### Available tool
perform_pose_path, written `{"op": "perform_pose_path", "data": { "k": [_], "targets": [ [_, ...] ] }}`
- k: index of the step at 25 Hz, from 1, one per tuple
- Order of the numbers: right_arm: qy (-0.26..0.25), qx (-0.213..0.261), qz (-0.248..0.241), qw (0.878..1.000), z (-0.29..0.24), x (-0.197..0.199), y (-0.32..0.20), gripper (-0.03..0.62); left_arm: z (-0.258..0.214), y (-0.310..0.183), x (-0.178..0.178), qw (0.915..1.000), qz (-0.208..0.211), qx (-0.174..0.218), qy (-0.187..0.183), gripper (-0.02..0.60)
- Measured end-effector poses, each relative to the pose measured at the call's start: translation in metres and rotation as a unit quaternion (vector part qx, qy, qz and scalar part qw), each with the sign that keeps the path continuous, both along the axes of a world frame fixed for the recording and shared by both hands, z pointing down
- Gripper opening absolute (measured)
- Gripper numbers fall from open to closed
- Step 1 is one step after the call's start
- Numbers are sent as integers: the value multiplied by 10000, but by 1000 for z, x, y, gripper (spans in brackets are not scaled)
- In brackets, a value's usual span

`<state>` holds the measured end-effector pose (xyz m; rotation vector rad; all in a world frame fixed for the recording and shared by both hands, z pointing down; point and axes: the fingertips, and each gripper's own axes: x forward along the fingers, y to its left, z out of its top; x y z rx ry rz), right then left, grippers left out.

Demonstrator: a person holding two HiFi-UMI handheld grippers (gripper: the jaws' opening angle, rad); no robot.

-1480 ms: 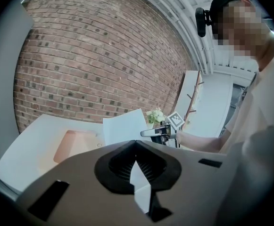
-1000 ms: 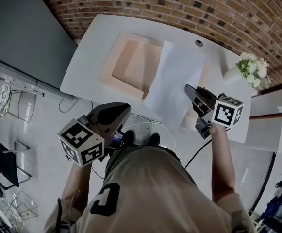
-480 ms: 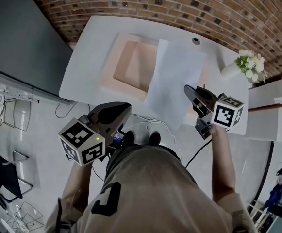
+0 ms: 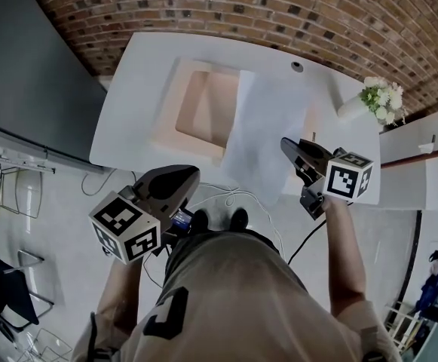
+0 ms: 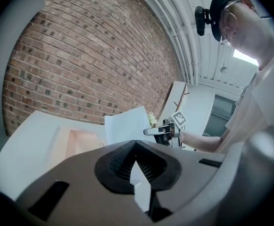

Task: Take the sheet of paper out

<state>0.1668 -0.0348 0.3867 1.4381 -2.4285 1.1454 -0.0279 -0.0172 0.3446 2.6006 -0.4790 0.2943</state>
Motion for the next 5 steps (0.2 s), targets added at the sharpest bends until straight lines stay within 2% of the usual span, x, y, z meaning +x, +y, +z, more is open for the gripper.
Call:
{"op": "perform_pose_path", "data": {
  "k": [5],
  "targets": [
    [83, 94, 39, 9999, -9, -7, -8, 25, -3, -10, -6, 9998, 124, 111, 84, 14]
  ]
}}
